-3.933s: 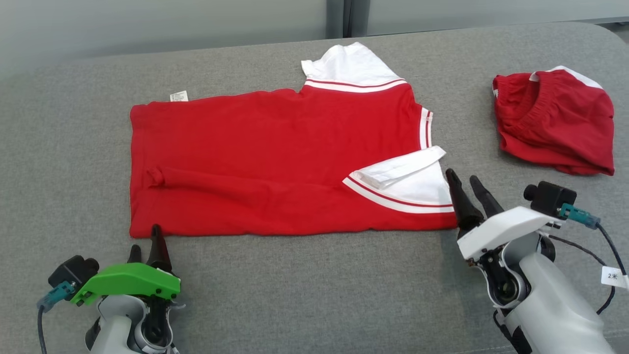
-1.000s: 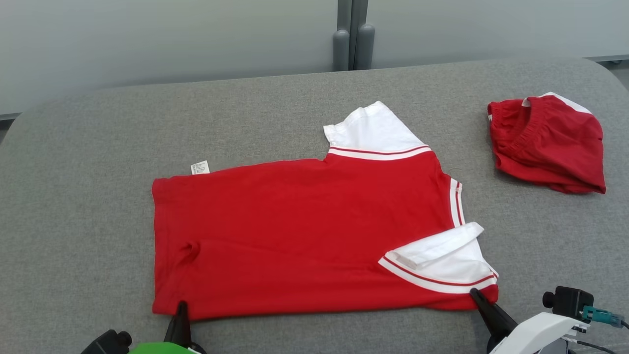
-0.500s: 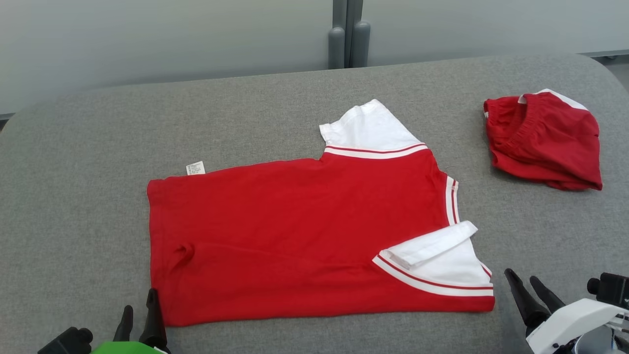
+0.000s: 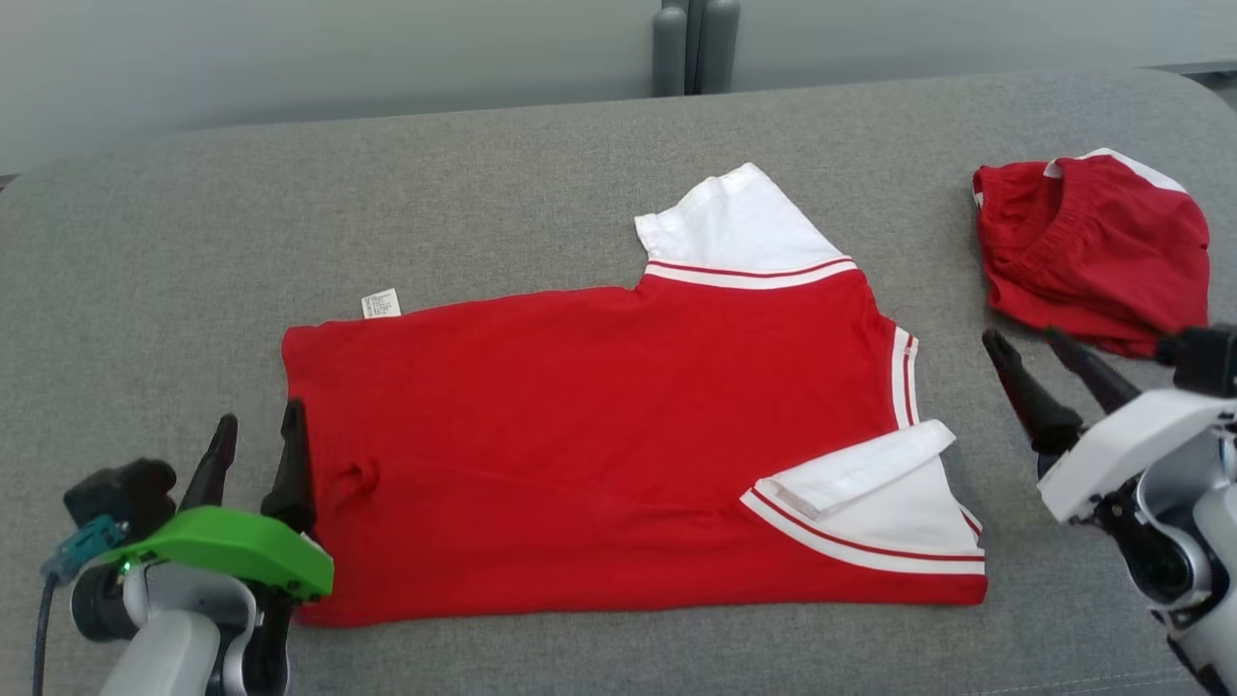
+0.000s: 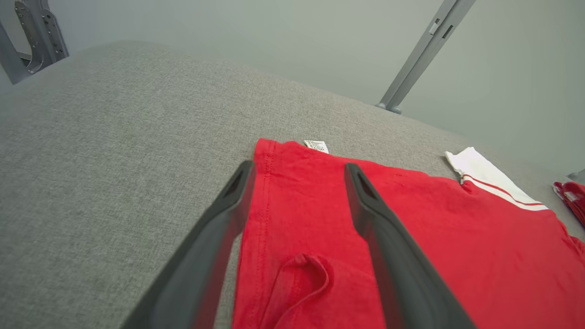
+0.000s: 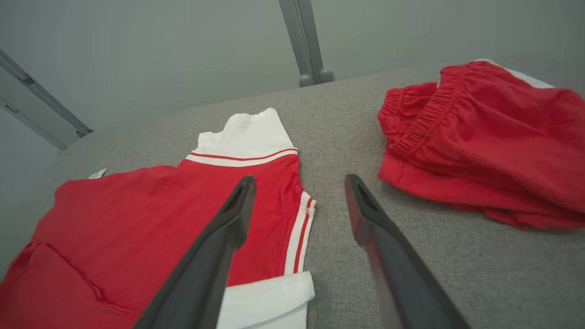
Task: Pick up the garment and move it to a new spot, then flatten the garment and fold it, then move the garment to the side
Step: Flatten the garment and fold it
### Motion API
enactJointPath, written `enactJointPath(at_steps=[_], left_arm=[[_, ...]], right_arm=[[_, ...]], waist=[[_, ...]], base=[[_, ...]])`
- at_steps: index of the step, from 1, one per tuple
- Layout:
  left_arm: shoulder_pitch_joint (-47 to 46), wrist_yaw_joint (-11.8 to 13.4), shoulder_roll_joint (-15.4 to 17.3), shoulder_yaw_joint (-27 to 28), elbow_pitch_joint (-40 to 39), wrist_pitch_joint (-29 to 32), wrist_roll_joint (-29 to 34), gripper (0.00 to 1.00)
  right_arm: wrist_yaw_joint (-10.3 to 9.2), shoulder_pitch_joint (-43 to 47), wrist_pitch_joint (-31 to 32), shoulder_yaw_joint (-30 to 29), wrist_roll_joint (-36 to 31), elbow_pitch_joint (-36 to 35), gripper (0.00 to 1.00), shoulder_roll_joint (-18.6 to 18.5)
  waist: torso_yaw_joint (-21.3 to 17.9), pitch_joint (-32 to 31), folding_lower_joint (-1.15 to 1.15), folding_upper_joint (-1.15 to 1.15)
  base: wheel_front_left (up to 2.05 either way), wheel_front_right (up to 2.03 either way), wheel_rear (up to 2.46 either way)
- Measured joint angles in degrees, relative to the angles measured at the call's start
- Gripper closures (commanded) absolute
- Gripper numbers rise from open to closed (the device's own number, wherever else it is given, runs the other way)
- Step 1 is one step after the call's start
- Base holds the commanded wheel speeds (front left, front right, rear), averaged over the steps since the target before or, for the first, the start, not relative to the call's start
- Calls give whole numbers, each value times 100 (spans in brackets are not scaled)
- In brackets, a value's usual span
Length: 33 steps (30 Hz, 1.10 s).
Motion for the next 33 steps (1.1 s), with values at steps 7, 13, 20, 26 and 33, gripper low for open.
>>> enactJointPath(at_steps=[7, 13, 20, 26, 33], left_arm=[[-876, 0, -49, -142, 263, 483, 204, 0], [-1508, 0, -99, -208, 690, 881, 459, 0], [-2132, 0, -341, -73, 1176, 1128, 653, 0], [-2453, 0, -381, 182, 1530, 1166, 809, 0], [-2925, 0, -654, 30, 1759, 1226, 999, 15]], right_arm=[[-21, -1269, 369, 116, -371, -125, 0, -169], [68, -2127, 714, 230, -460, -101, 0, -164], [168, -2782, 1031, 400, -626, 121, 0, -149], [269, -3137, 1224, 584, -759, 354, 0, -136], [324, -3626, 1308, 594, -921, 770, 0, -138]], waist=[[57, 385, 0, 0], [134, 782, 0, 0], [235, 1268, 0, 0], [278, 1594, 0, 0], [365, 1979, 0, 0]], base=[[0, 0, 0], [0, 0, 0], [0, 0, 0], [0, 0, 0], [0, 0, 0]])
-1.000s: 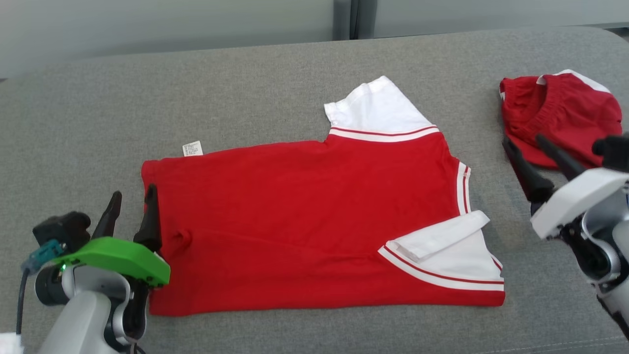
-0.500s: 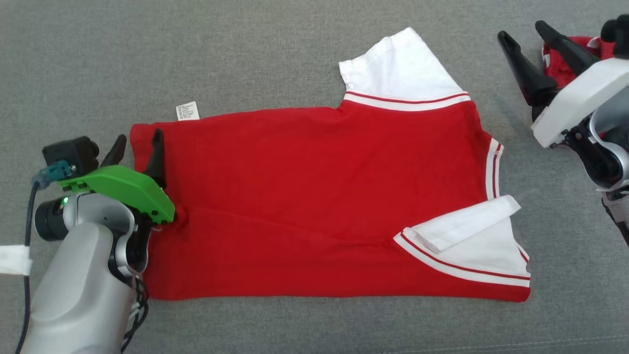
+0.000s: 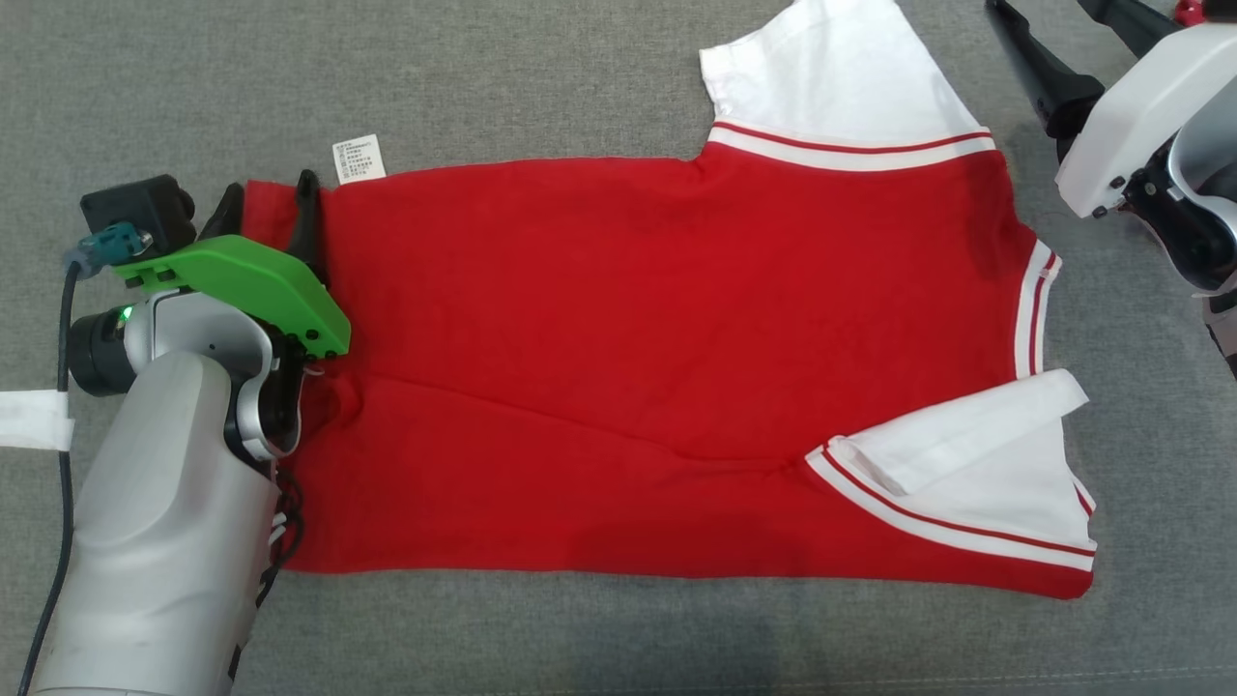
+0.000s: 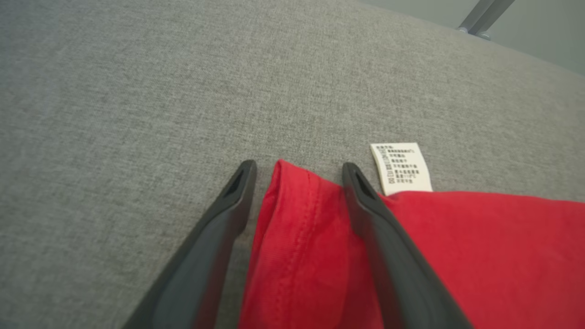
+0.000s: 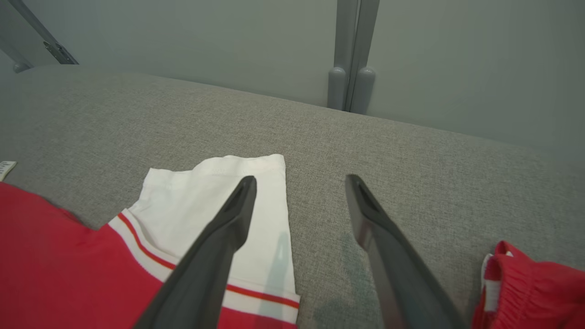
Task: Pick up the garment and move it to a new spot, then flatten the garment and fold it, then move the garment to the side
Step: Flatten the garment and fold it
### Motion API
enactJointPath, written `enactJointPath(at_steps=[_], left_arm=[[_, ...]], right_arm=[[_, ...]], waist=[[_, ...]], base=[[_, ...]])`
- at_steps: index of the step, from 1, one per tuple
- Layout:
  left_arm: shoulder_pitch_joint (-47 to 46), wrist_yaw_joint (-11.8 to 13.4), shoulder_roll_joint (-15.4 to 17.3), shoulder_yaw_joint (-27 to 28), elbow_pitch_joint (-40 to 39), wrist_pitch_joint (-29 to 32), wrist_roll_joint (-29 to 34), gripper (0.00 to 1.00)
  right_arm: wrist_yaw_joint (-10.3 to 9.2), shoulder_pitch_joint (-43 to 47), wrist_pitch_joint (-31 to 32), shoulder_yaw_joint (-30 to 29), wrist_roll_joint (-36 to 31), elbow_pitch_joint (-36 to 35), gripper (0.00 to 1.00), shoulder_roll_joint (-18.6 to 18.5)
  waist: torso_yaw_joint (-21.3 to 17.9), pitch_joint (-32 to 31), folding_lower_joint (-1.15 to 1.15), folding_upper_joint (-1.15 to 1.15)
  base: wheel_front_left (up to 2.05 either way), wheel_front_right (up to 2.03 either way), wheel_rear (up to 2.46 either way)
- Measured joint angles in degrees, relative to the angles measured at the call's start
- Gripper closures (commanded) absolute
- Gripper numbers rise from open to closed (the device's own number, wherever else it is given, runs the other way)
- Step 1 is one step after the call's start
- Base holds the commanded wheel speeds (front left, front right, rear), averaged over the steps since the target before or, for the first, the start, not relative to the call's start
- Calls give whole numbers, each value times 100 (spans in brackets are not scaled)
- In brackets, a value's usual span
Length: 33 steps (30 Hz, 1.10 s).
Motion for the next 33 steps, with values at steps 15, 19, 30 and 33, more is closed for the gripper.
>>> enactJointPath(at_steps=[15, 19, 30, 33], left_arm=[[-288, 0, -499, -313, 26, -312, 180, 100], [-287, -32, -528, -447, -105, -476, 180, 100], [-287, -103, -623, -648, -283, -714, 178, 100], [-287, -103, -623, -654, -282, -728, 165, 100]], right_arm=[[65, -651, 487, 144, -105, 1069, 0, -13], [65, -737, 520, 141, -107, 1322, 0, -5], [65, -1012, 637, 220, -140, 1907, 14, 179], [80, -1123, 636, 249, -141, 2026, 50, 186]], waist=[[568, 240, 0, 0], [767, 275, 0, 0], [1164, 413, 0, 0], [1181, 428, 0, 0]], base=[[0, 0, 0], [0, 0, 0], [0, 0, 0], [0, 0, 0]])
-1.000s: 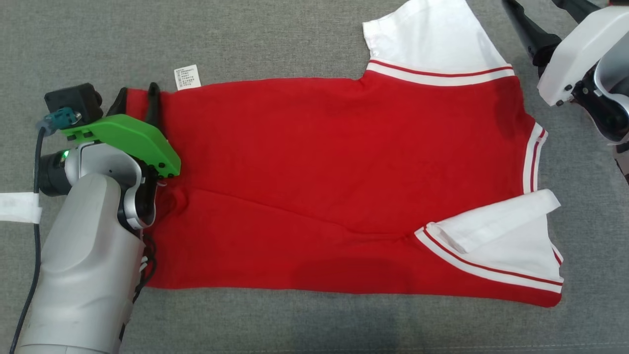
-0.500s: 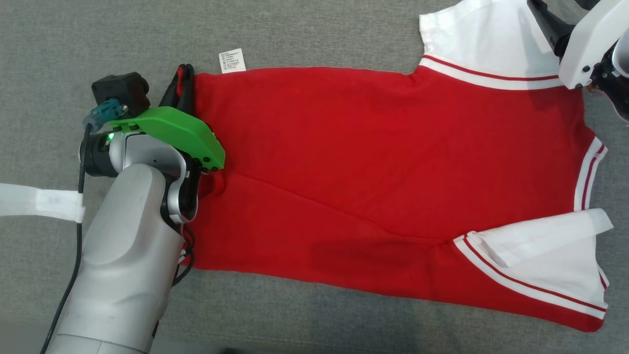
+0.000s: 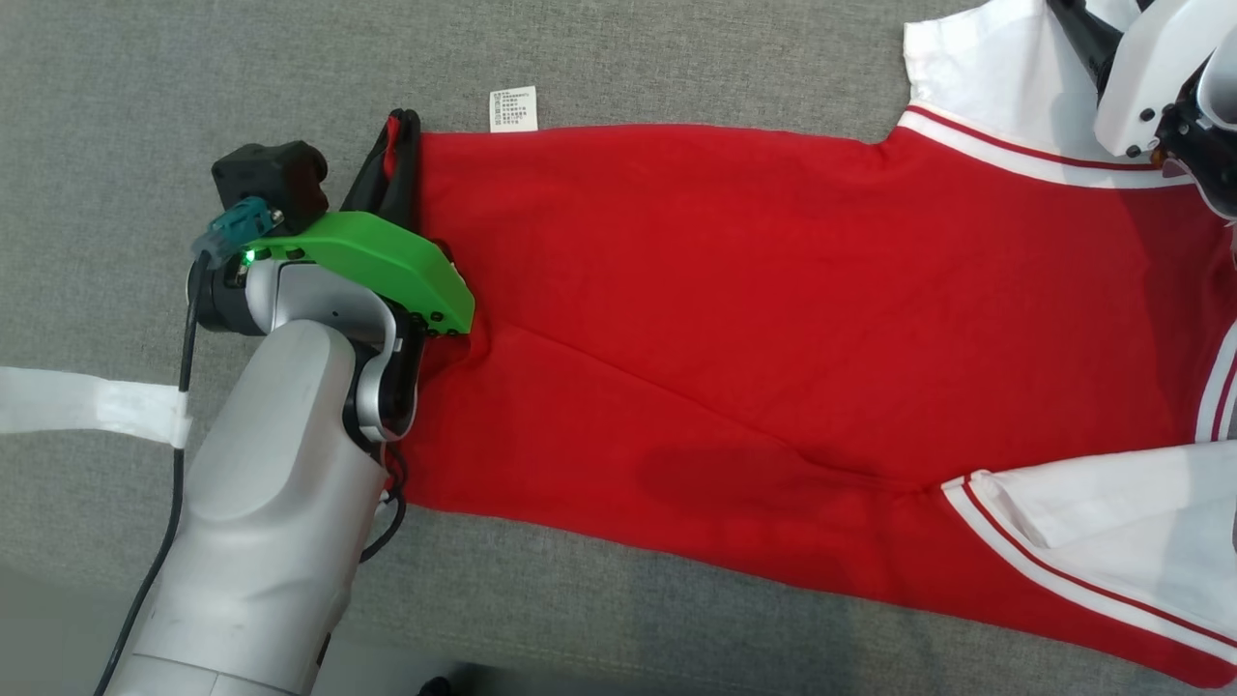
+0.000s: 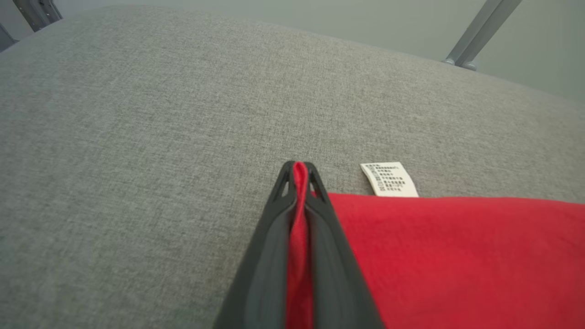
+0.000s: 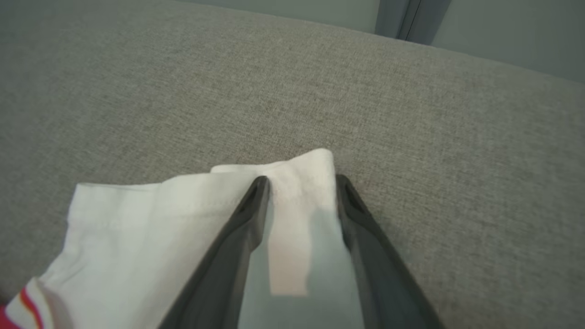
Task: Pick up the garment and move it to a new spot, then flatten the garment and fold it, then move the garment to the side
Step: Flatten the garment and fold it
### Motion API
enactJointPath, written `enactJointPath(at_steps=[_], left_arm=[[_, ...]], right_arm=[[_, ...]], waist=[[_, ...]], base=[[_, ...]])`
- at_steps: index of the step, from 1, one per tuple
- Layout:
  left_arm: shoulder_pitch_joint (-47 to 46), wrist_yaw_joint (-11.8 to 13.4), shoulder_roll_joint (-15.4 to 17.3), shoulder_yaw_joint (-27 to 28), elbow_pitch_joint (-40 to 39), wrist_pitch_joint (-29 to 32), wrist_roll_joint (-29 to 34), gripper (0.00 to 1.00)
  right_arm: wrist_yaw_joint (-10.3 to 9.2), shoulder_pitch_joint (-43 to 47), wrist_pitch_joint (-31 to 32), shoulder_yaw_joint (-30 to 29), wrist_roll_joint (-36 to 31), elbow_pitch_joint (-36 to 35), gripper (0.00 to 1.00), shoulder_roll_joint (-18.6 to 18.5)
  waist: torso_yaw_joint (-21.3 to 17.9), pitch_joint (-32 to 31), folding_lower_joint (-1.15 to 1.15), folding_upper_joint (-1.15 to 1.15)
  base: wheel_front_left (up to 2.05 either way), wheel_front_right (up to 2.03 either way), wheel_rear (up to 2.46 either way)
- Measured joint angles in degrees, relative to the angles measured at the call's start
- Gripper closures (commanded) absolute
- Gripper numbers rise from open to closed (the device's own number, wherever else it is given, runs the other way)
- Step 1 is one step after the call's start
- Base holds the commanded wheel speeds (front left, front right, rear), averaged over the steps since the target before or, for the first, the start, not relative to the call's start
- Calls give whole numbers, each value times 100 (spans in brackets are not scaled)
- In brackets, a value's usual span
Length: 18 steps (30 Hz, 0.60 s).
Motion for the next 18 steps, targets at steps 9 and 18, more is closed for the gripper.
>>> enactJointPath(at_steps=[9, 18], left_arm=[[1, 0, 0, 8, 25, -107, -68, 100], [12, 0, 1, 123, 211, -216, -119, 100]], right_arm=[[112, -119, -174, 143, -105, 216, 100, 107], [221, -79, -1040, 213, -164, 219, 100, 238]], waist=[[-50, -20, 0, 0], [-234, -195, 0, 0]], base=[[0, 0, 0], [0, 0, 0]])
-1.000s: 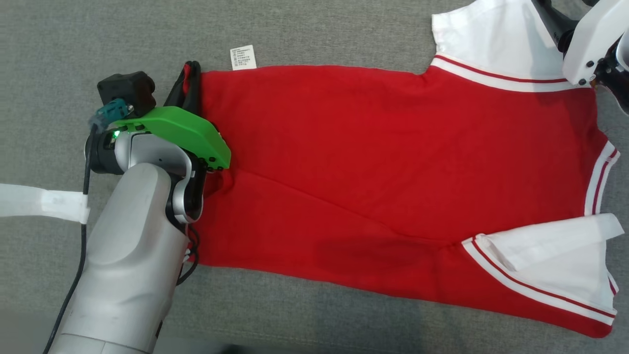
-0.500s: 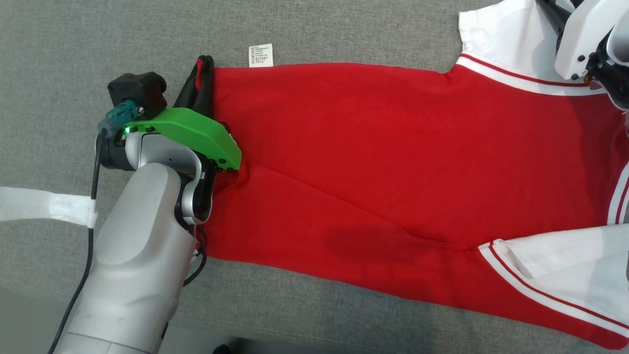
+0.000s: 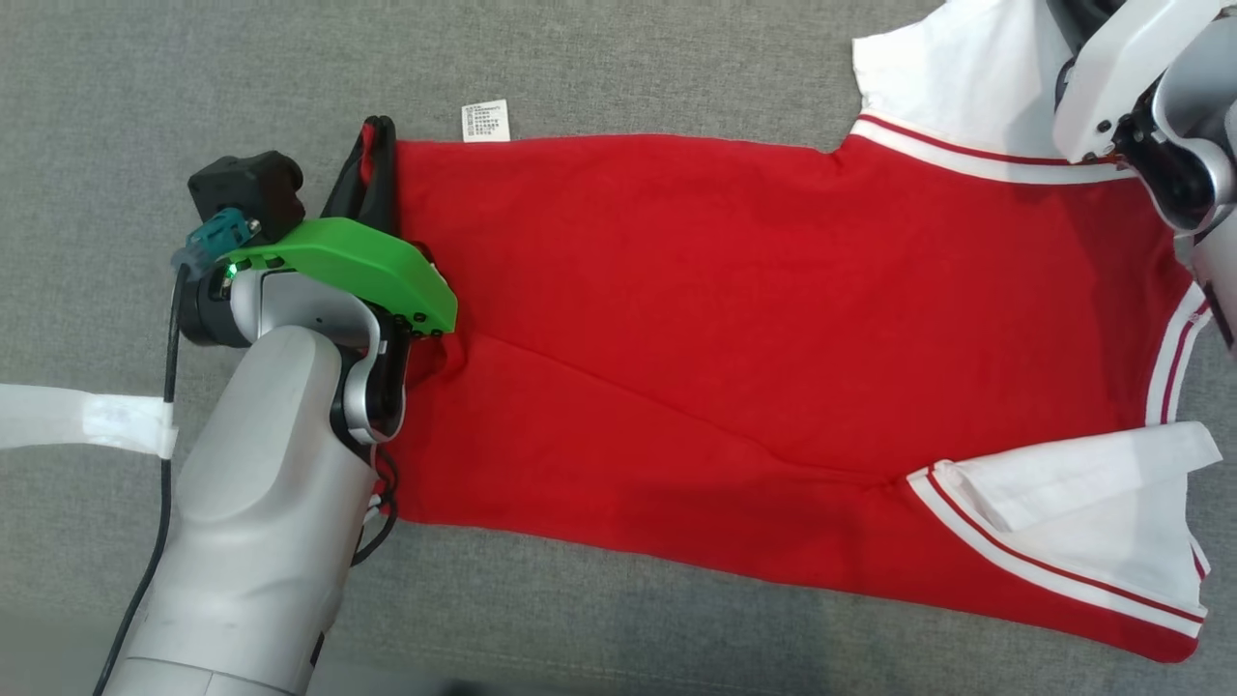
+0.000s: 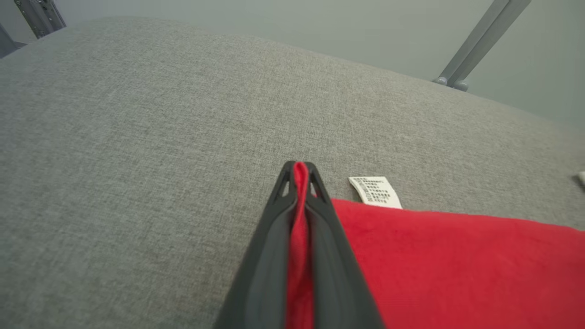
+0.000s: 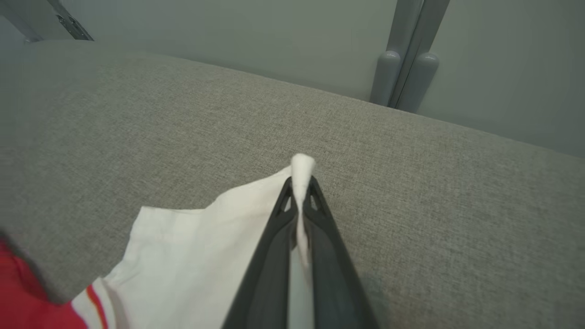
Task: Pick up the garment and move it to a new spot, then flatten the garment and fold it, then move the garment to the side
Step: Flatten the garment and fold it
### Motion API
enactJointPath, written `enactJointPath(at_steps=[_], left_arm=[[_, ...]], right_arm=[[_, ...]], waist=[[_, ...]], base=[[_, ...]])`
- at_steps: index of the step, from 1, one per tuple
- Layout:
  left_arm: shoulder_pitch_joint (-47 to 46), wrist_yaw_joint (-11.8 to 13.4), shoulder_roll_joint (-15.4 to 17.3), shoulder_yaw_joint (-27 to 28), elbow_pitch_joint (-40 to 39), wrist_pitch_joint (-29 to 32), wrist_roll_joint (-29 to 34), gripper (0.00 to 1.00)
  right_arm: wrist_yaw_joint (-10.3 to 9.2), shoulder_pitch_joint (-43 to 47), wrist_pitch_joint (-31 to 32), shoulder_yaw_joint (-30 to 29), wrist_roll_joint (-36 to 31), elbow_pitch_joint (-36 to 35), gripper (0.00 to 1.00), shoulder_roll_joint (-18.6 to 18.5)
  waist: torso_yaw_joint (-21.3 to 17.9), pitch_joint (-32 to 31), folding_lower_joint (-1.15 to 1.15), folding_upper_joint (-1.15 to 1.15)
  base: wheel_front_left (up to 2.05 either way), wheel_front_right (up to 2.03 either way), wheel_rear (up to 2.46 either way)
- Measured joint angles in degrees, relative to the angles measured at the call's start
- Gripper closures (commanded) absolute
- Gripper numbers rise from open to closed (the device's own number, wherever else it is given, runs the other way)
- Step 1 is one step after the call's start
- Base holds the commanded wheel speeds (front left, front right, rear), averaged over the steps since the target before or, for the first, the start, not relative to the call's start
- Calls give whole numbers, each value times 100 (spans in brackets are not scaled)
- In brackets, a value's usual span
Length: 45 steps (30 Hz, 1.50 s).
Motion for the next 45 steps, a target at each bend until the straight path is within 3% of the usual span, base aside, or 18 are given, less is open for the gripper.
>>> enactJointPath(at_steps=[16, 36, 39, 40, 41, 42, 43, 44, 45], left_arm=[[968, -58, 275, 107, 33, -242, -103, 100], [2931, -98, 341, 249, -212, -127, -554, 100], [2951, -98, 338, 151, -268, -56, -554, 100], [2953, -98, 338, 134, -322, -55, -554, 97], [2955, -97, 338, 129, -374, -51, -554, 64], [2958, -97, 338, 122, -407, -26, -554, 45], [2967, -97, 341, 121, -425, -5, -554, 19], [2997, -97, 343, 126, -457, 18, -554, 2], [3054, -96, 345, 147, -504, 46, -557, 0]], right_arm=[[51, 1909, -2482, -110, 256, -555, 100, 100], [51, 4129, -2436, 20, 111, -1288, 100, 154], [51, 4129, -2434, 87, -344, -1507, 100, 26], [51, 4128, -2434, 140, -552, -1600, 100, -64], [51, 4125, -2434, 209, -798, -1692, 100, -167], [49, 4124, -2434, 279, -1022, -1768, 100, -275], [47, 4124, -2434, 333, -1259, -1825, 95, -375], [38, 4122, -2434, 419, -1502, -1894, 79, -487], [44, 4109, -2434, 564, -1782, -1941, 66, -606]], waist=[[-344, -870, 0, 0], [-745, -2269, 0, 0], [-825, -2344, 0, 0], [-843, -2360, 0, 0], [-858, -2370, 0, 0], [-870, -2376, 0, 0], [-877, -2376, 0, 0], [-883, -2373, 0, 0], [-893, -2368, 0, 0]], base=[[0, 0, 0], [0, 0, 0], [0, 0, 0], [0, 0, 0], [0, 0, 0], [0, 0, 0], [0, 0, 0], [0, 0, 0], [0, 0, 0]])
